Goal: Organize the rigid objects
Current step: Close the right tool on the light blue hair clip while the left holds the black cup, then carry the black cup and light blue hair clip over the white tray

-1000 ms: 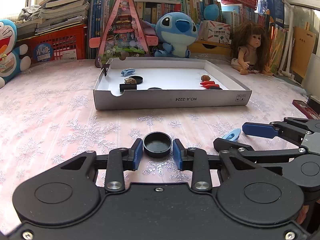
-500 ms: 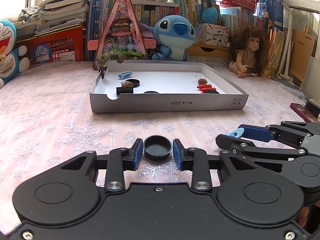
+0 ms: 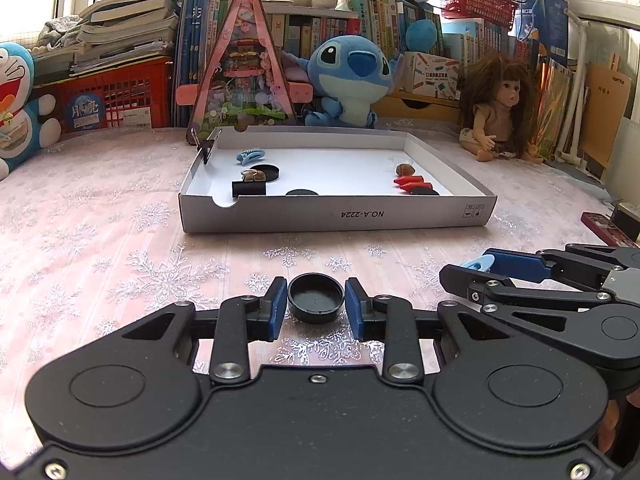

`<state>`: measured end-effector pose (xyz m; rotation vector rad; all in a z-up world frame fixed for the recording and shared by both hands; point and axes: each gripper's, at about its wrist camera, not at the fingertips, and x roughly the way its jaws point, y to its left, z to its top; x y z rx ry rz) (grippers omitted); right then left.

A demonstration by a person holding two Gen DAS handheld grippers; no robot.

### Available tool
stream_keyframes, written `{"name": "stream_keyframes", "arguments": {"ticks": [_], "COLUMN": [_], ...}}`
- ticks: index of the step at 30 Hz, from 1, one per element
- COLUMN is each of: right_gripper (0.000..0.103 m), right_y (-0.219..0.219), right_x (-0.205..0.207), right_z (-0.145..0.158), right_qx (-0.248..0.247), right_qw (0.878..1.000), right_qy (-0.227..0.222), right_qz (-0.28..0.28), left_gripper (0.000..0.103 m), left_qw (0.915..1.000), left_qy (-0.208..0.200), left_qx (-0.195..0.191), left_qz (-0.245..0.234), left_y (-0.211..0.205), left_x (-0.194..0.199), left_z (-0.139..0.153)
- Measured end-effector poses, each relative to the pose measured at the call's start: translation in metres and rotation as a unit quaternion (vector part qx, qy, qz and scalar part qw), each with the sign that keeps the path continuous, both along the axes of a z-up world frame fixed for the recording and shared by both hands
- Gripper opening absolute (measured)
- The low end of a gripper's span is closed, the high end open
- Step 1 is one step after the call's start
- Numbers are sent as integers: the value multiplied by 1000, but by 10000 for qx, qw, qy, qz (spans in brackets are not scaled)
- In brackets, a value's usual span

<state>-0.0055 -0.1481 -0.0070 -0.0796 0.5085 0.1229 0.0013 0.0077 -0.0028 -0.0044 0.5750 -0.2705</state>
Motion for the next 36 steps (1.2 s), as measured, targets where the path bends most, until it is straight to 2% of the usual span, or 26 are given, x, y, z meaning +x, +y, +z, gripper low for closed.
{"name": "stream_keyframes", "arguments": {"ticks": [36], "right_gripper": [45], "right_y": [-24], "right_x": [10], "right_z": [17], "right_qx": [120], "right_qw": [9991], "right_qy": [-165], "right_qz": [-372], "left_gripper": [29], "left_qw": [9997], "left_qy": [-224], "left_qx": [-75], "left_qz": [24], "left_y": [-9], "left_x": [12], "left_z": [18]}}
